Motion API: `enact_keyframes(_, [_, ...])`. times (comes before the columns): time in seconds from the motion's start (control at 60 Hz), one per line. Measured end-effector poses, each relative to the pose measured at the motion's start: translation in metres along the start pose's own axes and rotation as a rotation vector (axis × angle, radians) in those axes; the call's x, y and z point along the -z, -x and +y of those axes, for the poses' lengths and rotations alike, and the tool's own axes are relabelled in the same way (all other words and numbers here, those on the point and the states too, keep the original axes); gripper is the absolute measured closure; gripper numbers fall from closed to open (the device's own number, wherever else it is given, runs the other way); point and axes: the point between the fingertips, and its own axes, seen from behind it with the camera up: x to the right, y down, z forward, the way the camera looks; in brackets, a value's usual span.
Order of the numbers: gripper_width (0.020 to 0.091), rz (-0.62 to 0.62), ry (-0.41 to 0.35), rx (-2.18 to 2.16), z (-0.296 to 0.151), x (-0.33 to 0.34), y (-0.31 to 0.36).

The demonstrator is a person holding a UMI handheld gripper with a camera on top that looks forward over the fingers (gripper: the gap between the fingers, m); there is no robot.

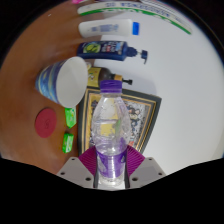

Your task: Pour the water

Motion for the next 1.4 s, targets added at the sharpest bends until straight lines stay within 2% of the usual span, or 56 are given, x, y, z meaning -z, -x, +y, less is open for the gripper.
enact_keyframes(0.183, [0.0758, -0.069, -0.047, -0.542, -0.007, 0.009, -0.018])
enact_keyframes(0.283, [0.0756, -0.154, -0.086, -0.908, -0.015, 0.012, -0.017])
enact_keyframes(0.483, [0.0756, -0.322, -0.088, -1.462, -0.029, -0.002, 0.027])
enact_keyframes(0.717, [0.0755, -0.411, -0.138, -1.623, -0.053, -0.017, 0.079])
enact_keyframes(0.817, [0.0757, -0.432, -0.132, -1.674, -0.06, -0.022, 0.099])
enact_keyframes(0.833, [0.074, -0.436, -0.126, -1.679, -0.06, -0.023, 0.104])
enact_keyframes(0.867, [0.0747, -0.398, -0.155, -1.696, -0.059, -0.024, 0.1])
enact_keyframes(0.9, [0.0741, -0.393, -0.151, -1.703, -0.058, -0.022, 0.101])
enact_keyframes(0.983, [0.0697, -0.373, -0.159, -1.72, -0.057, -0.02, 0.101])
enact_keyframes(1.083, [0.0595, -0.383, -0.138, -1.702, -0.056, -0.015, 0.106])
enact_keyframes(1.133, [0.0476, -0.408, -0.102, -1.711, -0.054, -0.011, 0.108])
enact_keyframes(1.183, [0.0306, -0.412, -0.089, -1.731, -0.052, -0.004, 0.103])
enact_keyframes(1.217, [0.0245, -0.411, -0.07, -1.739, -0.046, 0.002, 0.099])
enact_keyframes(1.4, [0.0254, -0.425, 0.092, -1.705, -0.019, 0.071, 0.081])
